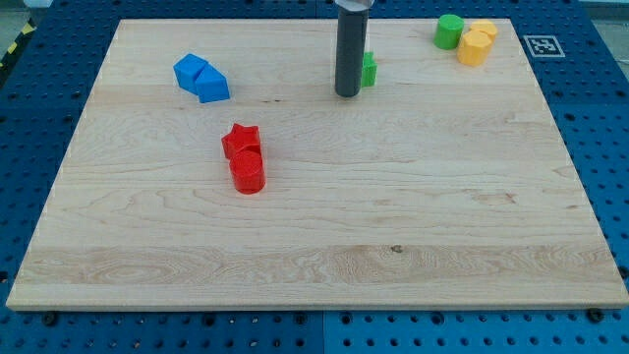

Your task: Push the green start to the group of blocks

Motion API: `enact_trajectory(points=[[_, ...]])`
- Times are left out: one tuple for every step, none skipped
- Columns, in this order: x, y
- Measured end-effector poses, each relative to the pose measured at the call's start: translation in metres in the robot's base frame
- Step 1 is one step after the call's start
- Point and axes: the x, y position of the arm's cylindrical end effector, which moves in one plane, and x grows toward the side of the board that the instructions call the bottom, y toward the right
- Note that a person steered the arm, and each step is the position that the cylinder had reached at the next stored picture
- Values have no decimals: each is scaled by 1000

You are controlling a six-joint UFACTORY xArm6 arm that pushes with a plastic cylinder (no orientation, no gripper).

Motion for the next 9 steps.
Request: enact_trajectory(points=[[-11,4],[-17,22],[-31,43],[-45,57],[-53,49],[-77,24],[-100,18],[-98,21],[-81,28]])
